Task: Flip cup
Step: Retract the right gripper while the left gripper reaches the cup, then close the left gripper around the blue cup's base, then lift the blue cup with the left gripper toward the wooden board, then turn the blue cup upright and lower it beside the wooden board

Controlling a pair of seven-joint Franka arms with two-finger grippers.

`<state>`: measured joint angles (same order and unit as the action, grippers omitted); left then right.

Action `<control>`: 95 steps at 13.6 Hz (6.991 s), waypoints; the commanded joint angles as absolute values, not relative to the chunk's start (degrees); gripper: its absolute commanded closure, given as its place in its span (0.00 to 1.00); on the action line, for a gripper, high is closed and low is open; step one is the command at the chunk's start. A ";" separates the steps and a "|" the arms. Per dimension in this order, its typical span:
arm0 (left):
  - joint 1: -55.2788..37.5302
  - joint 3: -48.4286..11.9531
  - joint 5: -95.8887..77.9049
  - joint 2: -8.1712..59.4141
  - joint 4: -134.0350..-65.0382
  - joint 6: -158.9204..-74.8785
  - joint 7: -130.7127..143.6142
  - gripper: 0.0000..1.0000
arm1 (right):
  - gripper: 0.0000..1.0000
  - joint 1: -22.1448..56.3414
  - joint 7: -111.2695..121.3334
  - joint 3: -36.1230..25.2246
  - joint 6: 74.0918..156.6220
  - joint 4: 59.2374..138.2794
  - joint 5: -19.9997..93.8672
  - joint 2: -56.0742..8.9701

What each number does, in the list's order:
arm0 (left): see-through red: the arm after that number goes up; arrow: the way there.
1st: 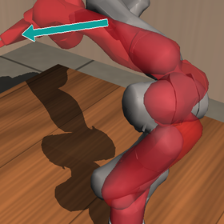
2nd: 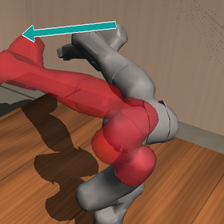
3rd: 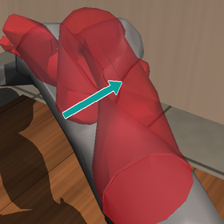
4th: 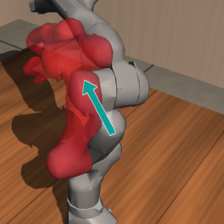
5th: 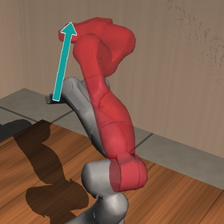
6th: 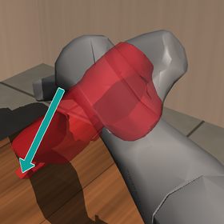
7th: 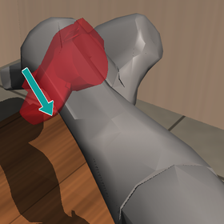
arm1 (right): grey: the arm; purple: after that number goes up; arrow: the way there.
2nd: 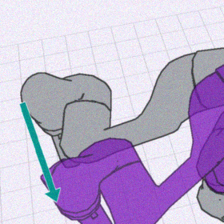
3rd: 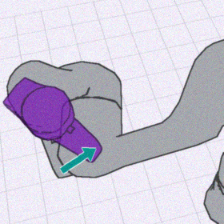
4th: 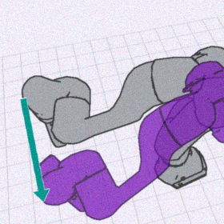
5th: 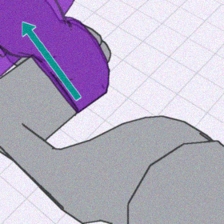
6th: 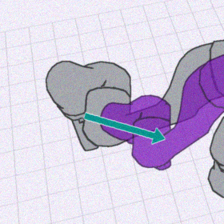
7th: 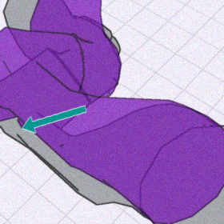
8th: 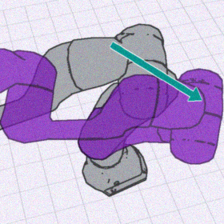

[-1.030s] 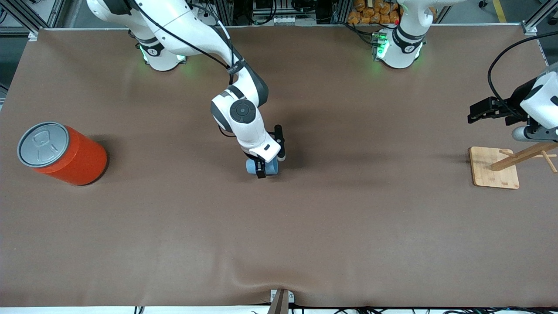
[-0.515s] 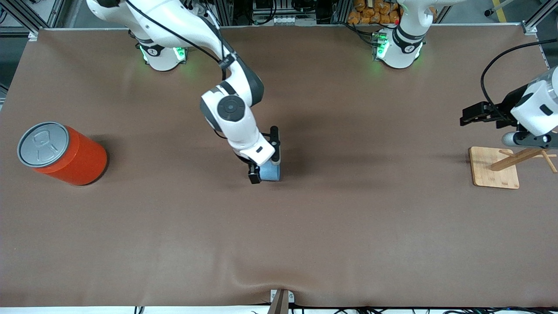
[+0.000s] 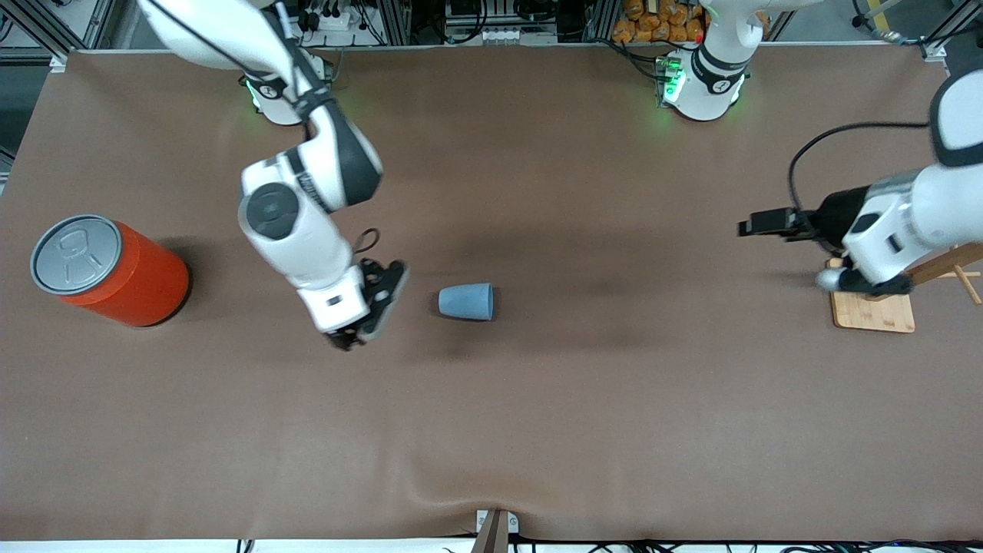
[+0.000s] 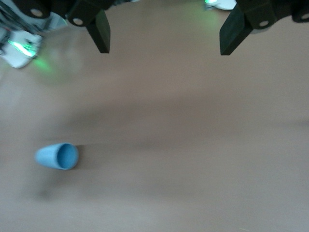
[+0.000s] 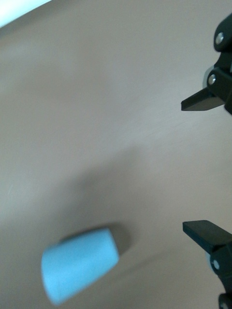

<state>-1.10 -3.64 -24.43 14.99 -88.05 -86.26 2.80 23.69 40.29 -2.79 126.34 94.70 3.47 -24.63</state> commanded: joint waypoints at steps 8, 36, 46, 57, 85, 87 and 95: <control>-14.49 -4.22 -41.91 29.17 -88.68 -108.17 2.82 0.00 | 0.00 7.75 15.14 -2.46 114.46 95.89 2.99 -13.12; -29.62 -5.19 -85.87 50.36 -87.80 -127.00 -26.80 0.74 | 0.00 -8.00 1.58 -2.64 73.91 83.23 -0.87 -1.14; -29.45 -4.48 -67.04 44.31 -86.22 -127.00 -13.50 1.00 | 0.00 -7.47 1.58 -2.37 77.78 84.29 -0.79 -1.41; -19.79 -2.46 -28.76 29.45 -85.78 -109.28 7.74 1.00 | 0.00 -7.47 1.58 -2.37 76.99 84.29 -1.14 -1.41; 6.77 -4.13 10.72 22.76 -111.89 -126.12 1.14 0.99 | 0.00 -5.63 1.49 -2.29 82.09 86.66 -0.18 -1.49; 6.16 -4.22 9.24 22.76 -111.97 -126.12 1.23 0.82 | 0.00 -5.80 1.49 -2.29 82.00 86.84 -0.18 -1.50; 6.06 -4.83 8.09 22.42 -110.83 -125.16 0.79 0.00 | 0.00 -6.59 1.49 -2.64 81.30 86.48 1.49 -0.09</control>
<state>6.05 -4.47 8.88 23.33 -111.52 -125.79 0.67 -6.24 2.43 -2.80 81.83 86.18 0.58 -1.47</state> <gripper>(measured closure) 0.225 0.000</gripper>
